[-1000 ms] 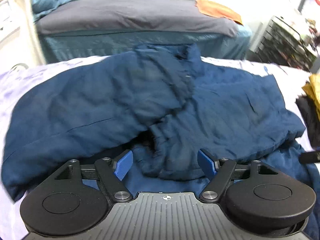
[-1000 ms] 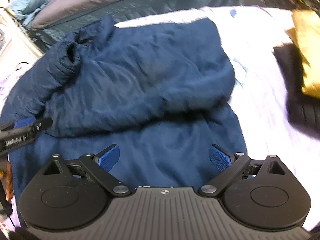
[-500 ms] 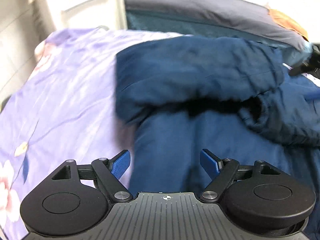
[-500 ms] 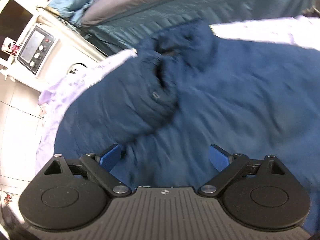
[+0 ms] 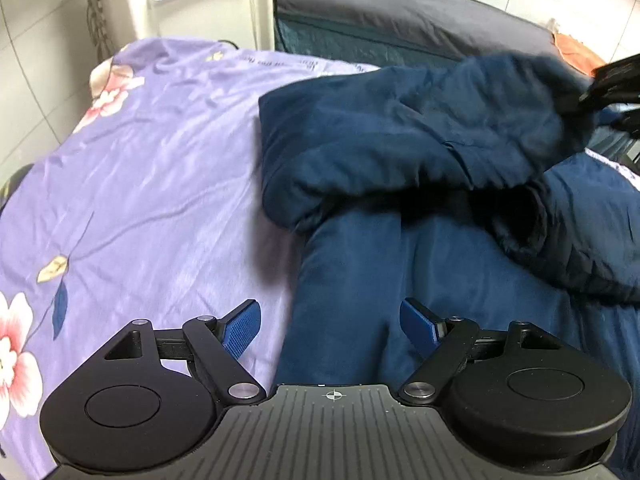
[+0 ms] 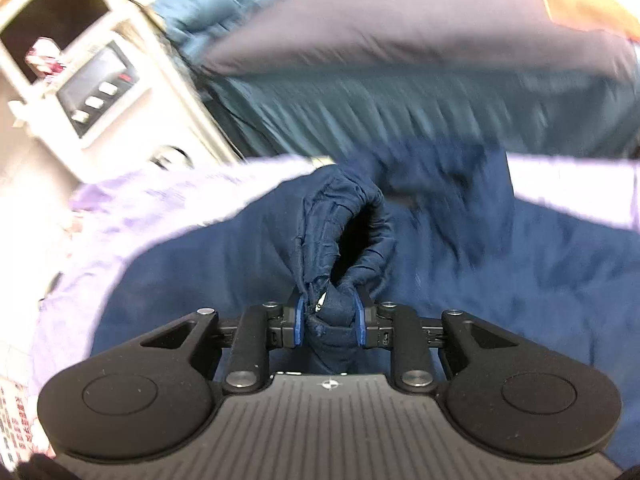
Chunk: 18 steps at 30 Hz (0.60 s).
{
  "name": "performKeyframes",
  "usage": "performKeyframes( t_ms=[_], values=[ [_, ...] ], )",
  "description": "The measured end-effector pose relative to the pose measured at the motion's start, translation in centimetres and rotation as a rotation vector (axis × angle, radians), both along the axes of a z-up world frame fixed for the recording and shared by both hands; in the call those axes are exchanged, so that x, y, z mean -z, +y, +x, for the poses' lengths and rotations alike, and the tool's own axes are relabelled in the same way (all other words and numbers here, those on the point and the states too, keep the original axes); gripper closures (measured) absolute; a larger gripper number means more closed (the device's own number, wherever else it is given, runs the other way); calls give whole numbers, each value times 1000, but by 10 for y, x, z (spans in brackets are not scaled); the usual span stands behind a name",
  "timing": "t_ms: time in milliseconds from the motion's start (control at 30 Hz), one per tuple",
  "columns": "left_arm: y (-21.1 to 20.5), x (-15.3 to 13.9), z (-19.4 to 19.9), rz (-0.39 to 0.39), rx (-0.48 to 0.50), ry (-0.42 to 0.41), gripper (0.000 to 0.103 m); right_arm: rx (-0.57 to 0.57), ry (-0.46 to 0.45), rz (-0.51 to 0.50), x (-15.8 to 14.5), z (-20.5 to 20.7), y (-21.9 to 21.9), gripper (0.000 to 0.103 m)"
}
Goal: Fold large clothes
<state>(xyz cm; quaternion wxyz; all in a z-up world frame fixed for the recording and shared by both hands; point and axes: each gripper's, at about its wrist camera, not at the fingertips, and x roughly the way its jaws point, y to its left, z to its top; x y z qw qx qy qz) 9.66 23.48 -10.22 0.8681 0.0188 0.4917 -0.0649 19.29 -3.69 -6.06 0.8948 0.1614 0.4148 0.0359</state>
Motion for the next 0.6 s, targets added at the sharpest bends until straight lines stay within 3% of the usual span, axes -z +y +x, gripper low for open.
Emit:
performKeyframes(
  t_ms=[100, 200, 300, 367, 500, 533, 600],
  values=[
    [-3, -5, 8, -15, 3, -15, 0, 6, -65, 6, -27, -20, -8, 76],
    [-9, -13, 14, -29, 14, -41, 0, 73, -65, 14, -32, -48, -31, 76],
    [-17, -18, 23, -49, 38, -59, 0, 145, 38, -8, -9, -66, -52, 75],
    [-23, -17, 30, -65, 66, -53, 0, 187, 142, 41, 20, -71, -65, 74],
    [-37, -7, 44, -25, 109, -16, 0, 201, 272, 32, 67, -75, -66, 57],
    [-39, -6, 45, -12, 113, -15, 0, 203, 280, 16, 73, -75, -63, 50],
    [-39, -8, 46, -9, 119, -17, 0, 219, 270, -10, 71, -78, -58, 46]
  ],
)
